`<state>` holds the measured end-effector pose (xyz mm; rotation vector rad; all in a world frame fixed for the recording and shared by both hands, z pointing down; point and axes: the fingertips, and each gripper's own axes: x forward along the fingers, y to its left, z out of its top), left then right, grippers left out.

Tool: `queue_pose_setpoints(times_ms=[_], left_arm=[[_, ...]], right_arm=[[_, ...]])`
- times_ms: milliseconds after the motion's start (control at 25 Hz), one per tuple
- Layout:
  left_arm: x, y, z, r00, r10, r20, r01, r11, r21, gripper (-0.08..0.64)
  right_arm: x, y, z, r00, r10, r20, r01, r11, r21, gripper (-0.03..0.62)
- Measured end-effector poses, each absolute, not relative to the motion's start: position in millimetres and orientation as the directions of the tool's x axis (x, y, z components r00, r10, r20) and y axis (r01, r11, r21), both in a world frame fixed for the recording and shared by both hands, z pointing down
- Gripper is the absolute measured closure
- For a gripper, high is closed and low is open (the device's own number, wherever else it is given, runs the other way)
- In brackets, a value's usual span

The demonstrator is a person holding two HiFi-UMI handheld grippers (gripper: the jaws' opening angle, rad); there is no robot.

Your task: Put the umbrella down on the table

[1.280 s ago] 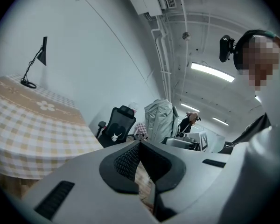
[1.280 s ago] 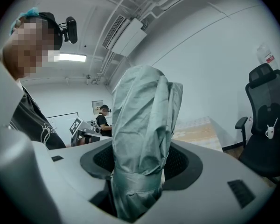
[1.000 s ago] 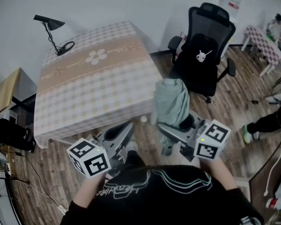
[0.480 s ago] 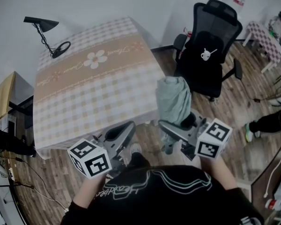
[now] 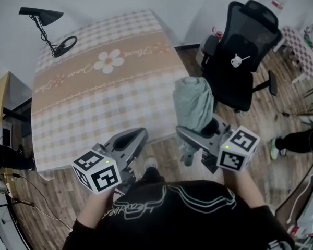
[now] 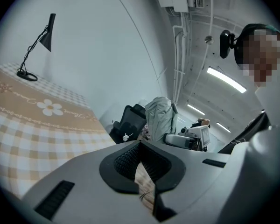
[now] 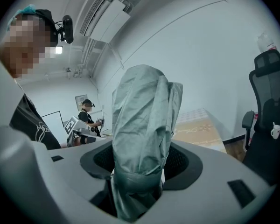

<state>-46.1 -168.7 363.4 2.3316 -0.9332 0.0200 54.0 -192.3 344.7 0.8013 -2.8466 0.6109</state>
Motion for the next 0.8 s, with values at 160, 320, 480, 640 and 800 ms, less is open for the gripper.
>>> queue_pose_setpoints(times_ms=[160, 320, 480, 640, 800], left_arm=[[-60.6, -184.8, 354.2, 0.748, -0.624, 0.226, -0.620, -0.537, 0.573, 0.563], [-69.1, -203.8, 364.1, 0.746, -0.623, 0.236, -0.618, -0.515, 0.594, 0.563], [-66.3, -214.4, 392.4, 0.757, -0.614, 0.224, -0.602, -0.521, 0.606, 0.563], [-94.4, -238.8, 389.9, 0.768, -0.598, 0.227, -0.586, -0.516, 0.625, 0.563], [-108.5, -266.6, 387.6, 0.769, -0.594, 0.235, -0.585, -0.508, 0.632, 0.563]], right_arm=[[46.1, -208.5, 334.7, -0.835, -0.475, 0.278, -0.548, 0.767, -0.334, 0.313], [38.2, -233.9, 343.4, -0.816, -0.479, 0.324, -0.568, 0.770, -0.291, 0.313], [38.7, -249.6, 374.9, -0.796, -0.482, 0.365, -0.583, 0.773, -0.249, 0.313], [11.3, -275.7, 382.0, -0.766, -0.479, 0.429, -0.603, 0.766, -0.221, 0.313], [1.9, -302.4, 397.5, -0.722, -0.475, 0.503, -0.613, 0.776, -0.149, 0.313]])
